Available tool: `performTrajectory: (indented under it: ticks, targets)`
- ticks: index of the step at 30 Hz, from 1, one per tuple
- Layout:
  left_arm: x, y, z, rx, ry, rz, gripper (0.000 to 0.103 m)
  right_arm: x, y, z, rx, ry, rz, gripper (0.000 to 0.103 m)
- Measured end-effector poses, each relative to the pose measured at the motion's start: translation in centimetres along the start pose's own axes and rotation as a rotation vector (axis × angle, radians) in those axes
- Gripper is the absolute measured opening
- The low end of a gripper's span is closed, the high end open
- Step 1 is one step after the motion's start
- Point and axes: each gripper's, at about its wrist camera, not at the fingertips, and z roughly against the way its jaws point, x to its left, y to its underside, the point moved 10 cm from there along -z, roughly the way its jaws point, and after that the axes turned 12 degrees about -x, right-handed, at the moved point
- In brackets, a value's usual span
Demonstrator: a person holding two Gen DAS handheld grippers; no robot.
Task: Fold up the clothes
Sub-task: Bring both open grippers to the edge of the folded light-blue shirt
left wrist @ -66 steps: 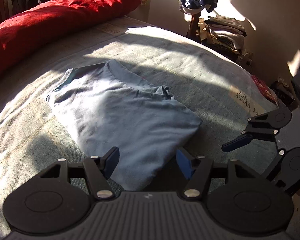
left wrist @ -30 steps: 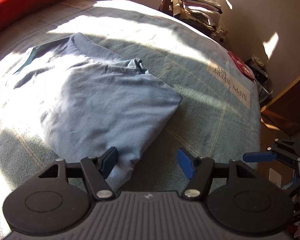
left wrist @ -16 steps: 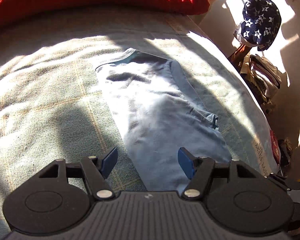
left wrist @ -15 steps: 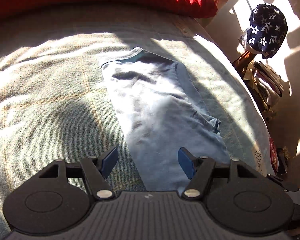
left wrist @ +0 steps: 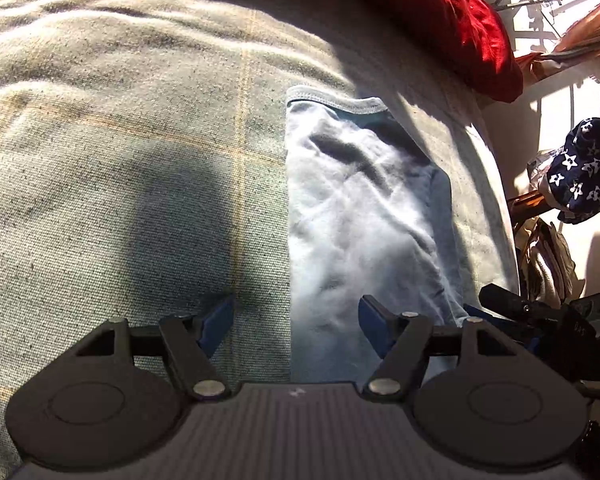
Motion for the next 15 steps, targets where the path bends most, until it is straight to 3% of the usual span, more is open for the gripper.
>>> performTrajectory:
  ticks: [4, 10, 15]
  targets:
    - [-0.7, -1.8, -1.6, -0.014, 0.024, -0.003, 0.069, 0.1, -1.0, -2.0, 0.031, -0.081, -0.044, 0.103]
    - [-2.0, -5.6, -5.0, -0.046, 0.073, -0.057, 0.070, 1.1, -3.1, -4.8, 0.068, -0.152, -0.035, 0.103]
    - [-2.5, -7.6, -6.5, -0.071, 0.120, -0.007, 0.075, 1.2, -4.2, -6.5, 0.086, -0.187, -0.079, 0.103]
